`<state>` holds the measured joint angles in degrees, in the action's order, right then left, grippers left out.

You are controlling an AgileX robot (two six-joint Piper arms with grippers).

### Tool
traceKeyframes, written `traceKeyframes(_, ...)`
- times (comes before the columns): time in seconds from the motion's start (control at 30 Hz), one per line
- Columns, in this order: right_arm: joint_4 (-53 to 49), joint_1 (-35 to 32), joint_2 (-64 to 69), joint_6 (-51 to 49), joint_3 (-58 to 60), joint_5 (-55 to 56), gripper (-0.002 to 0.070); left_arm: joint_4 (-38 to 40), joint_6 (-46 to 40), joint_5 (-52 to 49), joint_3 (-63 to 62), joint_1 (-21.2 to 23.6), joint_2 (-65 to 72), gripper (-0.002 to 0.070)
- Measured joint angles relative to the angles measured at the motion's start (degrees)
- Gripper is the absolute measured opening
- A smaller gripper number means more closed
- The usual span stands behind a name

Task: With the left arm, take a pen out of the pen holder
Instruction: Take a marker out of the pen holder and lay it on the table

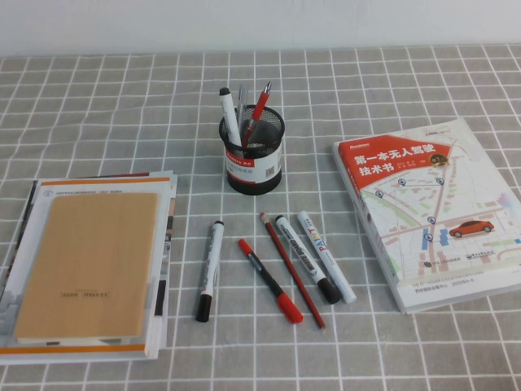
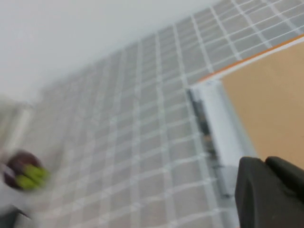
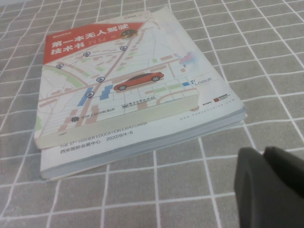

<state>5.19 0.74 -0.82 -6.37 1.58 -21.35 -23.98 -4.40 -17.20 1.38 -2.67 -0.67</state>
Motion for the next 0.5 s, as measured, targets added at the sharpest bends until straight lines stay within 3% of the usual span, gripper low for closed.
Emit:
traceKeyframes(0.2, 0.0, 0.0, 0.0, 0.0, 0.0, 0.0, -0.0013, -18.3, 0.0, 4.9, 0.0, 0.0, 0.0, -0.0005)
traceKeyframes(0.5, 0.0, 0.0, 0.0, 0.0, 0.0, 0.0, -0.0013, -21.76, 0.0, 6.03, 0.0, 0.0, 0.0, -0.0005)
